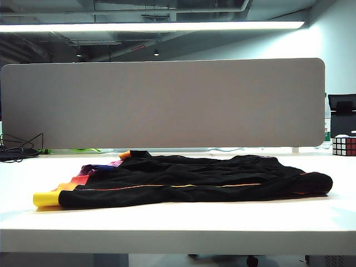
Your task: Fold the basketball shorts on the desk in half horizontally, aligning the two legs, then fold them again vertically to align the hem with the waist, creating a neat rectangle.
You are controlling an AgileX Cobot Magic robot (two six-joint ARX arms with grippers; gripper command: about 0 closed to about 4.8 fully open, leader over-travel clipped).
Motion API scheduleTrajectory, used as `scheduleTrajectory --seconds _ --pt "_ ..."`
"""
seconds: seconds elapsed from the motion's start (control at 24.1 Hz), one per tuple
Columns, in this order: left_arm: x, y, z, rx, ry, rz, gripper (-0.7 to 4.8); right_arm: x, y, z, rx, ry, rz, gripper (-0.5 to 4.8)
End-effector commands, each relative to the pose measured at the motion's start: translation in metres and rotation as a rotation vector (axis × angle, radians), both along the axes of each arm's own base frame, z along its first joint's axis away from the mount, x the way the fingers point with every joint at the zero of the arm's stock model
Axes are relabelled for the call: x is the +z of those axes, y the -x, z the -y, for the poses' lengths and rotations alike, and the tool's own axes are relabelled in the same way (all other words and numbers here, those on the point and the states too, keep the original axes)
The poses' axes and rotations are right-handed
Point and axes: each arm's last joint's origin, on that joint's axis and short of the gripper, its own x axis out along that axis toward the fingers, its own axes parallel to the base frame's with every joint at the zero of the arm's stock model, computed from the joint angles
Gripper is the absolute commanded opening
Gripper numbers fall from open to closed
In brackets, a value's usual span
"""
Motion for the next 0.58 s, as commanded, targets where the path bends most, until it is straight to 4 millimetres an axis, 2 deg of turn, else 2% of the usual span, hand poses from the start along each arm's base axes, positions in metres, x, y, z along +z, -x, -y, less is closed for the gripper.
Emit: scheduleTrajectory --seconds 0.04,0.17,0.29,0.37,0.46,0.5,0.58 --pt "0.013 -0.013 0.001 -0.06 -0.08 -0.006 -0.06 0.019 -0.029 0.0 0.024 -0.011 -0.103 -0.03" --pt "0.026 -0.034 0.004 -0.206 -0.188 0.004 -0.06 0.029 -0.071 -0.002 0.173 -0.066 -0.236 -0.03" --pt "0.029 -0.044 0.007 -0.309 -0.109 0.023 -0.05 0.031 -0.091 -0.003 0.234 -0.108 -0.307 -0.03" --pt "0.026 -0.051 0.008 -0.31 0.01 -0.042 -0.04 0.03 -0.102 -0.003 0.26 -0.136 -0.351 -0.03" --pt "0.019 -0.057 0.008 -0.315 0.059 -0.104 -0.04 0.026 -0.11 -0.003 0.272 -0.158 -0.396 -0.03" --pt "0.008 -0.063 0.009 -0.317 0.105 -0.192 0.01 0.022 -0.113 -0.003 0.267 -0.17 -0.445 -0.03" --pt "0.0 -0.067 0.009 -0.312 0.159 -0.276 0.34 0.016 -0.113 -0.003 0.265 -0.184 -0.502 -0.02"
